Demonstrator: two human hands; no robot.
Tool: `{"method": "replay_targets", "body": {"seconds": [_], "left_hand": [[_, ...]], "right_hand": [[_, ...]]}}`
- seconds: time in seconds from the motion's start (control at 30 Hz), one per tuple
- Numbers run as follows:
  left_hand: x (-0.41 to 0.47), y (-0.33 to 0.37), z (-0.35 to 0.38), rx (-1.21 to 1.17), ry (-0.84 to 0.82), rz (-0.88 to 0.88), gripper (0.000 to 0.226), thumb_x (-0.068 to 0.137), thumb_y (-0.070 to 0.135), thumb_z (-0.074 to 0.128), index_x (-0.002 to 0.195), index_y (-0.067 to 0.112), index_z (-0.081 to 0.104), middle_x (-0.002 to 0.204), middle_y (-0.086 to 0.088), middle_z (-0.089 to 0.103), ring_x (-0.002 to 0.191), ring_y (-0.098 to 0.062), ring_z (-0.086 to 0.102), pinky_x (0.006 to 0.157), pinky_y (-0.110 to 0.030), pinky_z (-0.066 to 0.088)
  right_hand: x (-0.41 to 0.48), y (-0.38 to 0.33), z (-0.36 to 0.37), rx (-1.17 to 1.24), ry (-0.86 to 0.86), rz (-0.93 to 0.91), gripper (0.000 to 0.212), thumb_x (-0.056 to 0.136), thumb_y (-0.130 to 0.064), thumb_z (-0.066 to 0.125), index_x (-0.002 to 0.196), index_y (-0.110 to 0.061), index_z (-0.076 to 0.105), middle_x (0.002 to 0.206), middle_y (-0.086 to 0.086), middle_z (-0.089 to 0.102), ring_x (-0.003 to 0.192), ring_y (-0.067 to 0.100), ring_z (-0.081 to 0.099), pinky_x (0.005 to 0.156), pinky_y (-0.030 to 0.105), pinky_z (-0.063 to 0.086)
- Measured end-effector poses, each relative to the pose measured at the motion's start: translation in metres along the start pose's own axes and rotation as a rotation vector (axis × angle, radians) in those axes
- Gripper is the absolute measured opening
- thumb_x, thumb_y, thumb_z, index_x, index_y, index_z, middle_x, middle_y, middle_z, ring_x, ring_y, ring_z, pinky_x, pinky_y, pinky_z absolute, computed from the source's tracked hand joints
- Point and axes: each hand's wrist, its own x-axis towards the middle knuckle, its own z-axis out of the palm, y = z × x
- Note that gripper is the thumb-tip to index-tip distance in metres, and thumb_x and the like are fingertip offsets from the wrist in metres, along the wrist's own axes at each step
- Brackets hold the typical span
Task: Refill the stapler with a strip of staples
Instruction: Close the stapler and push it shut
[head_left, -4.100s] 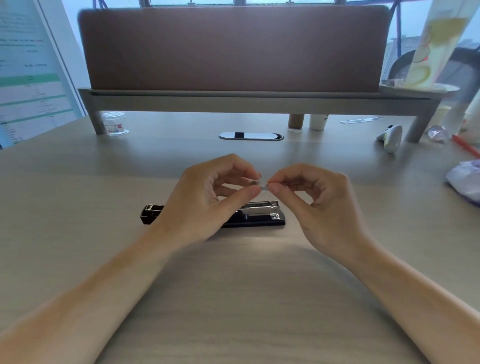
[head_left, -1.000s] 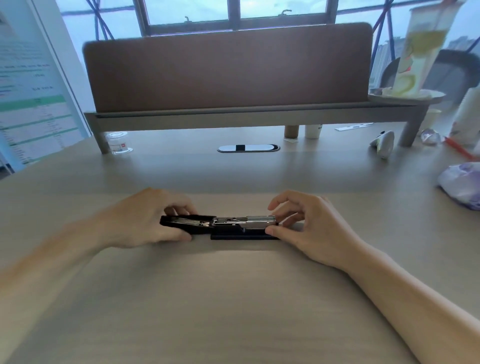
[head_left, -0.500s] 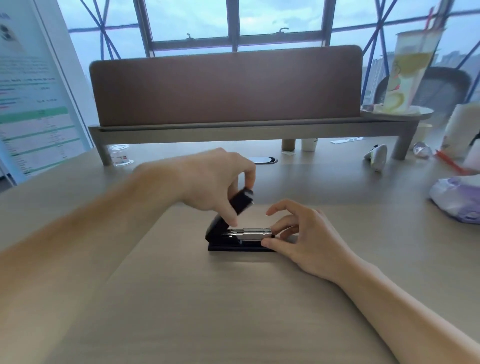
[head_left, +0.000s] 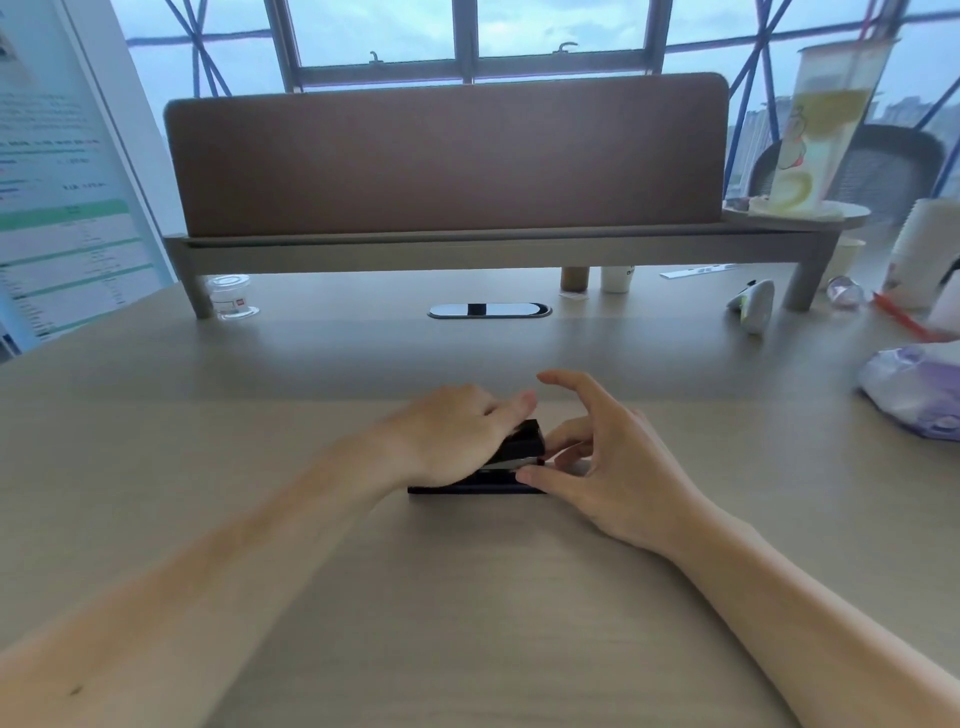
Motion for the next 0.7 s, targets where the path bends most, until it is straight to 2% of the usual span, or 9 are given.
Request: {"method": "replay_targets", "body": {"seconds": [0.13, 0.23, 0.3, 0.37, 0.47, 0.57, 0.63, 0.7], "left_hand": [[0.009, -0.004, 0.020, 0.105, 0.134, 0.025, 0.068, 0.104, 0.056, 0.019, 0.073, 0.010, 0.057, 0.064, -0.008, 0.058, 0.062, -0.026, 0.056, 0.060, -0.036, 0.038], [0.012, -0.009, 0.025, 0.229, 0.167, 0.079, 0.064, 0.100, 0.054, 0.012, 0.083, 0.013, 0.058, 0.068, -0.006, 0.061, 0.055, -0.015, 0.050, 0.051, -0.031, 0.028], [0.012, -0.010, 0.026, 0.227, 0.191, 0.093, 0.064, 0.102, 0.052, 0.013, 0.080, 0.013, 0.059, 0.067, -0.005, 0.061, 0.053, -0.014, 0.049, 0.050, -0.029, 0.026], [0.012, -0.010, 0.027, 0.207, 0.215, 0.094, 0.066, 0.104, 0.052, 0.015, 0.074, 0.013, 0.059, 0.064, -0.007, 0.061, 0.055, -0.019, 0.052, 0.052, -0.034, 0.029], [0.010, -0.011, 0.028, 0.214, 0.235, 0.120, 0.070, 0.100, 0.058, 0.013, 0.079, 0.015, 0.063, 0.067, -0.006, 0.066, 0.060, -0.023, 0.056, 0.054, -0.034, 0.033], [0.002, -0.013, 0.021, 0.050, 0.328, 0.145, 0.059, 0.100, 0.064, 0.024, 0.077, 0.020, 0.057, 0.069, -0.002, 0.064, 0.066, -0.020, 0.060, 0.065, -0.040, 0.047], [-0.010, -0.020, 0.010, -0.080, 0.340, 0.165, 0.043, 0.098, 0.062, 0.040, 0.084, 0.022, 0.050, 0.079, 0.002, 0.065, 0.069, -0.014, 0.058, 0.071, -0.039, 0.048], [-0.022, -0.034, 0.000, -0.112, 0.263, 0.211, 0.029, 0.093, 0.054, 0.061, 0.091, 0.028, 0.048, 0.095, 0.007, 0.069, 0.076, -0.007, 0.059, 0.075, -0.034, 0.050]], "right_hand": [[0.001, 0.002, 0.000, 0.016, -0.001, -0.012, 0.086, 0.074, -0.033, 0.092, 0.145, -0.042, 0.045, 0.085, -0.020, 0.080, 0.077, 0.005, 0.075, 0.085, 0.033, 0.061], [0.002, 0.004, 0.000, 0.027, -0.012, -0.011, 0.095, 0.066, -0.037, 0.096, 0.146, -0.044, 0.046, 0.085, -0.017, 0.080, 0.078, 0.006, 0.074, 0.084, 0.032, 0.061], [0.002, 0.006, -0.001, 0.025, -0.021, -0.014, 0.099, 0.062, -0.037, 0.097, 0.147, -0.043, 0.045, 0.085, -0.015, 0.081, 0.078, 0.007, 0.073, 0.084, 0.033, 0.061], [0.003, 0.007, 0.000, 0.033, -0.024, -0.019, 0.100, 0.062, -0.036, 0.098, 0.148, -0.042, 0.045, 0.085, -0.014, 0.081, 0.079, 0.007, 0.073, 0.084, 0.034, 0.061], [0.003, 0.007, 0.000, 0.031, -0.020, -0.028, 0.098, 0.063, -0.036, 0.098, 0.147, -0.041, 0.047, 0.086, -0.012, 0.081, 0.080, 0.008, 0.074, 0.085, 0.034, 0.061], [0.001, 0.005, -0.001, -0.017, -0.026, 0.001, 0.095, 0.061, -0.047, 0.096, 0.144, -0.045, 0.048, 0.090, -0.019, 0.078, 0.090, 0.004, 0.071, 0.082, 0.018, 0.053], [-0.001, 0.002, -0.001, -0.107, -0.036, 0.021, 0.098, 0.060, -0.067, 0.086, 0.146, -0.051, 0.042, 0.109, -0.026, 0.072, 0.112, 0.002, 0.063, 0.090, 0.015, 0.044], [-0.003, 0.001, -0.005, -0.252, -0.086, 0.045, 0.107, 0.059, -0.088, 0.067, 0.153, -0.048, 0.035, 0.145, -0.023, 0.056, 0.139, 0.007, 0.048, 0.109, 0.026, 0.039]]}}
